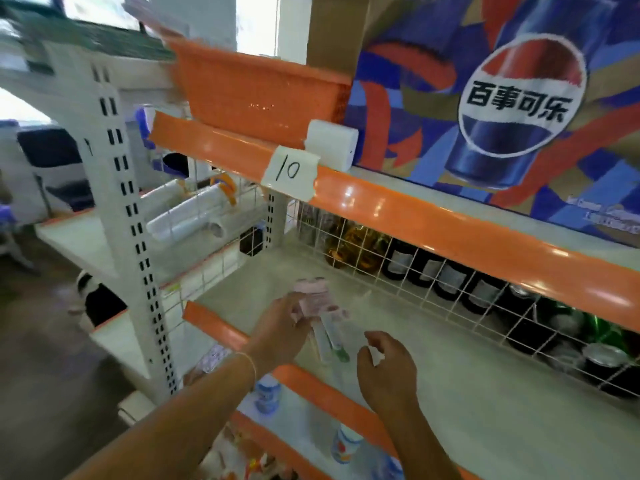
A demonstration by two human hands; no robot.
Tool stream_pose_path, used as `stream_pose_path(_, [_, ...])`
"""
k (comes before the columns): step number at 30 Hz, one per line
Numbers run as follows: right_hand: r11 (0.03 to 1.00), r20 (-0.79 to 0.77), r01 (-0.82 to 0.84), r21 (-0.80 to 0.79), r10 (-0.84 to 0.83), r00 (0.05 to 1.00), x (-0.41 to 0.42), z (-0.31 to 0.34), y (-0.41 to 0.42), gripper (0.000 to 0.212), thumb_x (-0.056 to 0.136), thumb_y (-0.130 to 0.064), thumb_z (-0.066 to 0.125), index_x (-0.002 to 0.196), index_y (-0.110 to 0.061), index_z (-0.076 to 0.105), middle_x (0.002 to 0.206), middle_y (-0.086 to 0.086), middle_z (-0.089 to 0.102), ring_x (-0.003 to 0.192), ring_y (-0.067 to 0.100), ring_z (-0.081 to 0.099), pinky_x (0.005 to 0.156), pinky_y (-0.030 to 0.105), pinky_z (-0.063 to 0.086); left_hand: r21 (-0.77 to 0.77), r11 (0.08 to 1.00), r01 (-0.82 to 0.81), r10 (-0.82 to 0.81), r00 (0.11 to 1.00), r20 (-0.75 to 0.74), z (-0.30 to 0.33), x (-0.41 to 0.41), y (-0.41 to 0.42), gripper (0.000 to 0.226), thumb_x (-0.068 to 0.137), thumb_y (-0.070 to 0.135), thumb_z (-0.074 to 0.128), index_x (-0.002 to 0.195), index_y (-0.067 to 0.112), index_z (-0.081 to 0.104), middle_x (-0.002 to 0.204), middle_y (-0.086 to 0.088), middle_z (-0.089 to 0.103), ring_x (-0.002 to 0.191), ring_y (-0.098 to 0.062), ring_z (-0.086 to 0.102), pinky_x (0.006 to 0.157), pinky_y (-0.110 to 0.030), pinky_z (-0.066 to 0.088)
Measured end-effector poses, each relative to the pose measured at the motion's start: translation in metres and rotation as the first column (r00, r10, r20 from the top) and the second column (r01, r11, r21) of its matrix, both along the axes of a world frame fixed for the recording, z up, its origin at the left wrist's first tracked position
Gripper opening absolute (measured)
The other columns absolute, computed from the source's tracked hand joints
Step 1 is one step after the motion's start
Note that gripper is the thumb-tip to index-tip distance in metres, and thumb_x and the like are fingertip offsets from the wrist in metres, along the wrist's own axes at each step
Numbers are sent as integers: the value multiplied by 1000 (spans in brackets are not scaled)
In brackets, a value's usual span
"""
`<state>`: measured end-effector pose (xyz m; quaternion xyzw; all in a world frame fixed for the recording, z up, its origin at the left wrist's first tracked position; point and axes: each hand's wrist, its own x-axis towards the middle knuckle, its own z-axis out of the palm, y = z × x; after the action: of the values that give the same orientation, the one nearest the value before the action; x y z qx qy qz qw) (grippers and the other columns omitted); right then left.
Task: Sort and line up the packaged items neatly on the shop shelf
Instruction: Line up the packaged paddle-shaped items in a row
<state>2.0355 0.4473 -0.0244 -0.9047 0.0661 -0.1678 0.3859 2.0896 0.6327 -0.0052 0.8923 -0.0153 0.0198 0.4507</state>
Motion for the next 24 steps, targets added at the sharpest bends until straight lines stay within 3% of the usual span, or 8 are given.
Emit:
stream_pose_path(4, [998,-88,-56,-39,52,995,26,-4,13,31,88,-24,62,118,-17,63,114,-1,66,104,14,59,92,28,48,120,992,-39,49,996,-79,-7,15,19,48,92,19,53,139,20,43,133,-9,48,118,-25,51,95,-29,42])
stream_pose_path(9, [993,-162,-107,-40,99,982,56,-17,30,46,84,-49,60,121,-22,61,114,-3,65,105,14,59,92,29,48,252,967,27,29,976,-214,-11,22,21,52,94,27,54,141,14,39,141,-11,41,127,-25,44,100,-27,37])
stream_pose_path(11, [991,-158,-116,-69,104,982,68,-25,34,52,76,-63,59,113,-27,64,104,-5,67,98,15,61,85,33,51,212,977,14,43,964,-261,-14,32,18,55,90,29,59,139,12,41,132,-7,49,117,-21,52,96,-27,40])
stream_pose_path(13, [986,-192,-119,-116,95,977,78,-33,36,55,67,-70,59,106,-30,64,95,-5,66,91,16,62,79,34,52,139,990,15,27,955,-296,-14,39,11,44,88,27,61,128,9,52,100,6,58,88,-8,58,85,-21,46])
stream_pose_path(15, [985,-235,-121,-125,89,968,80,-36,32,51,63,-69,57,97,-31,62,86,-4,61,84,18,60,73,34,51,101,995,7,25,951,-307,-18,47,3,42,80,38,64,115,15,61,91,6,61,80,-9,59,82,-28,54])
stream_pose_path(17, [985,-261,-133,-107,102,960,80,-32,24,36,67,-60,60,83,-28,57,78,-4,56,76,17,56,66,34,49,128,992,8,32,951,-308,-23,52,-6,48,74,51,64,110,19,62,104,-3,66,88,-16,62,80,-32,54])
stream_pose_path(19, [983,-284,-154,-102,119,951,79,-28,16,27,73,-50,63,73,-25,51,74,-2,53,70,17,53,58,30,43,170,984,50,6,951,-310,-28,54,-16,40,84,42,62,113,15,60,112,-7,65,91,-18,60,82,-30,52])
stream_pose_path(24, [987,-332,-105,-121,59,941,72,-14,-1,29,75,-60,64,86,-35,56,87,-10,57,79,10,56,67,24,43,233,963,132,-61,955,-290,-41,58,-32,43,93,29,53,131,13,46,131,-8,48,114,-26,54,91,-32,45])
